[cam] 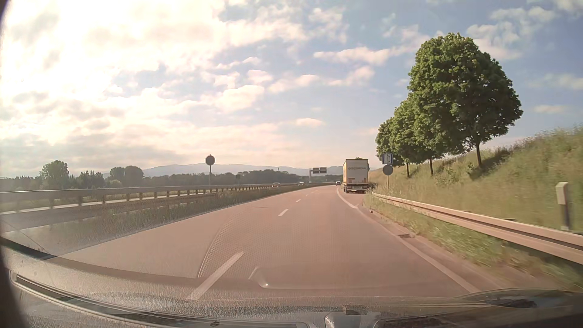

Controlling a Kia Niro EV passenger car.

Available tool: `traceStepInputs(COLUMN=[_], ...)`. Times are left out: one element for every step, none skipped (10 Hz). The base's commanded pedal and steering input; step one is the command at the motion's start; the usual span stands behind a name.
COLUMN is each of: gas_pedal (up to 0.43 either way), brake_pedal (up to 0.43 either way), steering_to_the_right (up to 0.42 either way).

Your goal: Follow the waypoints while adhering to traffic rules and regulations

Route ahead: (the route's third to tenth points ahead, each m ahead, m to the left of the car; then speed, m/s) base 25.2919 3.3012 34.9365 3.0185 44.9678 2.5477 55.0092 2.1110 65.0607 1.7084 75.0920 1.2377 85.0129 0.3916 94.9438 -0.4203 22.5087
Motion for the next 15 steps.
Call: traceStepInputs(gas_pedal=[0.268,0.268,0.268,0.268,0.268,0.268,0.268,0.268,0.268,0.268,0.268,0.268,0.268,0.268,0.28], brake_pedal=[0.0,0.0,0.0,0.0,0.0,0.0,0.0,0.0,0.0,0.0,0.0,0.0,0.0,0.0,0.0], steering_to_the_right=[0.005,0.005,0.005,0.005,0.005,0.005,0.005,0.005,0.005,0.005,0.005,0.005,0.005,0.005,0.005])
